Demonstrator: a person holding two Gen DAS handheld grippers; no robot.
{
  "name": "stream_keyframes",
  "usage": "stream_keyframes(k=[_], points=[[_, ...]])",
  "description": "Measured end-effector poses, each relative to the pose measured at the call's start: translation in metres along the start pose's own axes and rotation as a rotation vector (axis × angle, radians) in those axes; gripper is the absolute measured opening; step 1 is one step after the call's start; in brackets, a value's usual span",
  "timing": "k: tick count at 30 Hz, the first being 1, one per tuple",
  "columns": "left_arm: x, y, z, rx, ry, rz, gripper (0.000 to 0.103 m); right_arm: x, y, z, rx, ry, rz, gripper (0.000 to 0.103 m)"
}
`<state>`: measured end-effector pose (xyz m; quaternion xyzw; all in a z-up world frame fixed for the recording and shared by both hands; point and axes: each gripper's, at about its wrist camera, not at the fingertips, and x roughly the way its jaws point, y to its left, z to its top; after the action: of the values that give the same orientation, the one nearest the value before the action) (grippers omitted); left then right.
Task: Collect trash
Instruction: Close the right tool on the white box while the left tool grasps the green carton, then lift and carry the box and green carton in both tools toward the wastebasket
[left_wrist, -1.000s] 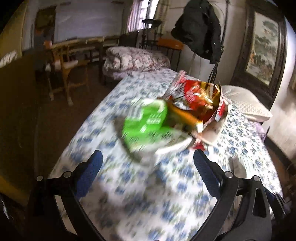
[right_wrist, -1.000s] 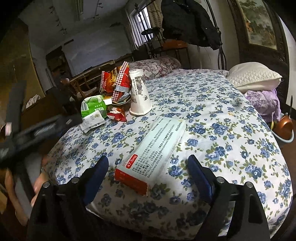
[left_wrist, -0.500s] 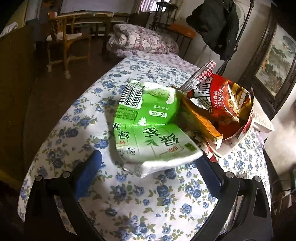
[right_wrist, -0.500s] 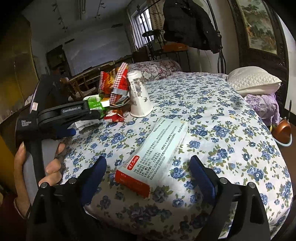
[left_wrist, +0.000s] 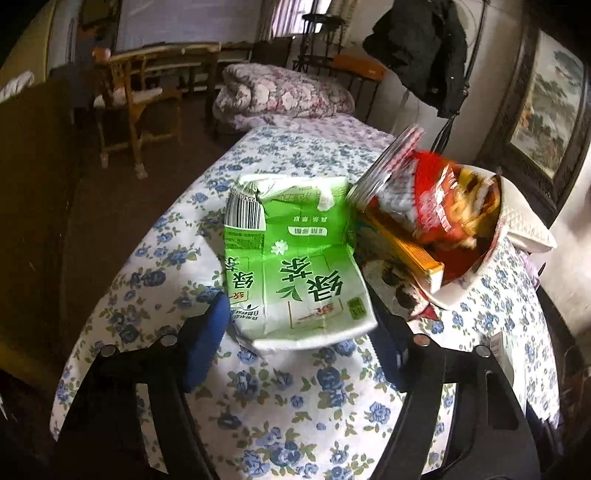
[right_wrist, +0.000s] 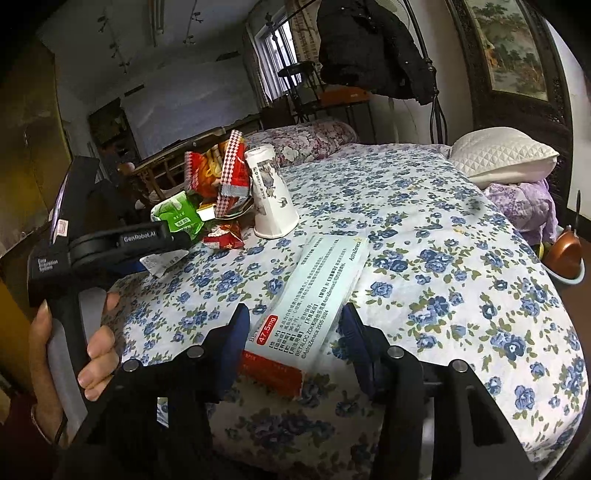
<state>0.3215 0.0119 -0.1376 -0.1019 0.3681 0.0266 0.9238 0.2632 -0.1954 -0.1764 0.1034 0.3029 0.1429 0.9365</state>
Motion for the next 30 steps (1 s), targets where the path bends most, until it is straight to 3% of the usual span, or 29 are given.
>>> stream_keyframes(k=[7,11,15,20,21,22,25,27,30], points=[[-0.030,0.007,-0.013,-0.017,-0.065,-0.059,0.067,-0.006,-0.003,-0.001,0.012,-0.017,0.020,0.046],[-0.036,0.008,-0.020,-0.014,-0.053,-0.083,0.067,-0.003,-0.002,-0.001,0.019,-0.003,0.024,0.048],[-0.030,0.004,-0.019,-0.002,-0.037,-0.057,0.068,-0.002,-0.003,0.000,0.038,-0.002,0.020,0.058],[-0.012,-0.001,-0.011,-0.013,0.001,0.015,0.083,0.002,0.001,-0.001,0.009,-0.007,-0.003,0.060],[-0.008,0.001,-0.010,-0.025,0.013,0.016,0.083,0.003,0.002,-0.001,-0.001,-0.007,-0.006,0.057],[-0.004,0.004,-0.010,-0.044,0.033,-0.001,0.083,0.005,0.002,0.000,-0.005,-0.004,-0.001,0.048],[-0.009,0.007,-0.010,-0.047,0.014,-0.051,0.070,0.002,0.002,-0.001,-0.007,-0.022,0.013,0.045],[-0.017,0.002,-0.013,-0.012,-0.016,-0.057,0.057,-0.003,0.002,-0.001,-0.011,-0.045,0.027,0.044],[-0.036,-0.010,-0.021,0.064,-0.084,-0.056,0.046,-0.010,0.005,-0.002,-0.030,-0.077,0.036,0.044]])
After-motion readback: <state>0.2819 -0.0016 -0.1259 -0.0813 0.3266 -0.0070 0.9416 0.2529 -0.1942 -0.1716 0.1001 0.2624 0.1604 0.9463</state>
